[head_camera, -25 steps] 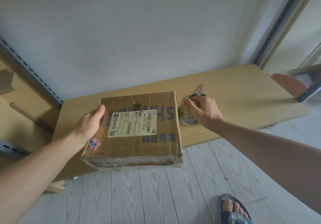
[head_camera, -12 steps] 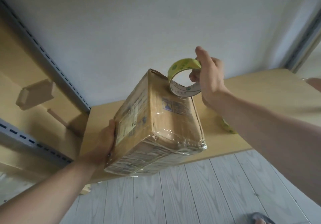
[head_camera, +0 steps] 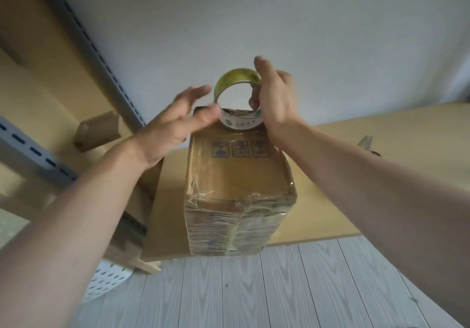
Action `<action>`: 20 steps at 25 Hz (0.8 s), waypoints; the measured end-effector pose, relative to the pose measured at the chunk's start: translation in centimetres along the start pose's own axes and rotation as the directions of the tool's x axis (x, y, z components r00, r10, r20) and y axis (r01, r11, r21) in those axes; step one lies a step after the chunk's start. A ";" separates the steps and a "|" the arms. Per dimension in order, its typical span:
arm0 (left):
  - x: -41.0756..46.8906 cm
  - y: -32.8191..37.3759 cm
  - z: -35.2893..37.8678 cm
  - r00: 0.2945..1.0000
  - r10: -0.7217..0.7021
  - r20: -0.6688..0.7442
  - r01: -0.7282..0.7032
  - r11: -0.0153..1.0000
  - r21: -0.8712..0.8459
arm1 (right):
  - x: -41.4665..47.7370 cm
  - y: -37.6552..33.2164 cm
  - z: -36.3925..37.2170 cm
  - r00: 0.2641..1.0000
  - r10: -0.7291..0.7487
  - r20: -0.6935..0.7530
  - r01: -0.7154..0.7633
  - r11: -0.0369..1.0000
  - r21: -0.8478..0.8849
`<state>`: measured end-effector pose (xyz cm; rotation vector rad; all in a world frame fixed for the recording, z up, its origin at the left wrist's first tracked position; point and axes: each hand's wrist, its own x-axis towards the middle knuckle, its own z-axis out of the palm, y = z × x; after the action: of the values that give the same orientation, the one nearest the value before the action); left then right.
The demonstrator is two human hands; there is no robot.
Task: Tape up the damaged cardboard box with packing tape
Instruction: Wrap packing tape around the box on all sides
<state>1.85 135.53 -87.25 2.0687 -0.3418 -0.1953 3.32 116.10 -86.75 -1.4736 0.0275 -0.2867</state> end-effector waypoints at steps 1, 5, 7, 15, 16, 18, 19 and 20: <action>-0.1 0.7 0.1 0.997 -0.013 0.076 0.006 0.995 0.095 | -0.2 0.1 1.0 1.000 -0.018 0.010 0.018 1.000 -0.026; -1.1 -0.3 1.2 0.997 0.049 -0.057 -0.042 0.992 0.119 | -0.7 0.4 3.2 0.997 -0.045 0.069 0.056 0.985 -0.165; -1.6 -0.6 0.7 0.998 0.055 -0.024 -0.053 0.995 0.081 | -0.7 0.1 3.4 0.987 -0.067 0.143 0.103 0.960 -0.262; -1.8 -3.6 -1.0 0.993 -0.085 0.084 0.068 0.980 0.189 | 0.1 -3.5 1.8 0.969 -0.101 0.228 0.234 0.685 -0.690; -1.6 -3.7 -1.0 0.991 -0.095 0.089 0.076 0.976 0.206 | 0.2 -3.7 1.3 0.969 -0.101 0.224 0.233 0.663 -0.711; -1.3 -4.0 -0.8 0.989 -0.109 0.101 0.086 0.972 0.217 | 0.3 -4.2 0.5 0.964 -0.097 0.247 0.253 0.613 -0.748; -1.2 -4.0 -0.7 0.989 -0.106 0.106 0.081 0.973 0.217 | 0.3 -4.5 0.1 0.958 -0.097 0.268 0.274 0.573 -0.772; -1.2 -3.9 -0.5 0.988 -0.108 0.107 0.084 0.973 0.214 | 0.4 -4.8 -0.4 0.955 -0.096 0.282 0.288 0.538 -0.793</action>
<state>1.49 138.19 -90.39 2.2894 -0.3463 -0.3544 2.75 115.29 -82.06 -2.4825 -0.2029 -0.3158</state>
